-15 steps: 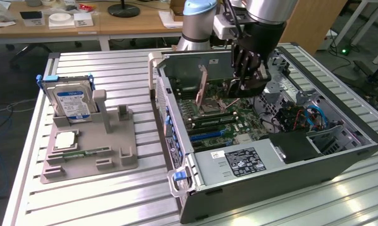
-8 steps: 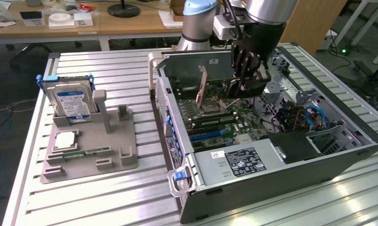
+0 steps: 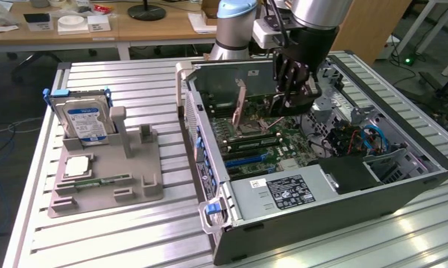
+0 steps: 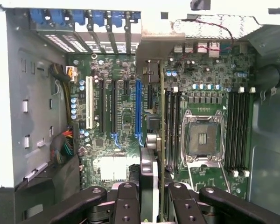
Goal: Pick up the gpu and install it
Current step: 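Insert the gpu into the slot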
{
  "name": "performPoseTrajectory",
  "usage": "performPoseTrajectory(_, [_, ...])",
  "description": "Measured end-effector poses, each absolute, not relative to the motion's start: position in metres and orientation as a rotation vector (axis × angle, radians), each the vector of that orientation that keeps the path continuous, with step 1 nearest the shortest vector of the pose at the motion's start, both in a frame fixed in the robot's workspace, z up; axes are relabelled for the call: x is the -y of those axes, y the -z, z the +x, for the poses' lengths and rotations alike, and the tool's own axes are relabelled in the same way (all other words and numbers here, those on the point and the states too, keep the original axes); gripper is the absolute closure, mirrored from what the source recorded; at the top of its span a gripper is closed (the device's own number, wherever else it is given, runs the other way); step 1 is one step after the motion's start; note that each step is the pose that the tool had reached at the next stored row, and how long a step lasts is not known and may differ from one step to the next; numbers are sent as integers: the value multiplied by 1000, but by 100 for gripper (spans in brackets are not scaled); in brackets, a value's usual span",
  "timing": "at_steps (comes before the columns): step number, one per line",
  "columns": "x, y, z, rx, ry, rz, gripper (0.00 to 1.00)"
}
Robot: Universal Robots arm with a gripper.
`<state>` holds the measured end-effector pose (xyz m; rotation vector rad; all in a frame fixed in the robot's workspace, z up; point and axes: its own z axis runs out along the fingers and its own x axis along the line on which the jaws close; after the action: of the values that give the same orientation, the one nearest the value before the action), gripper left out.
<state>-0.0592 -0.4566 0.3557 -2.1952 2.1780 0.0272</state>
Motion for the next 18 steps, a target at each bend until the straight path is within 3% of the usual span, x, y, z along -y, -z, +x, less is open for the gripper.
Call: performPoseTrajectory(18, [457, -348, -64, -2173, -28, -2201, 72])
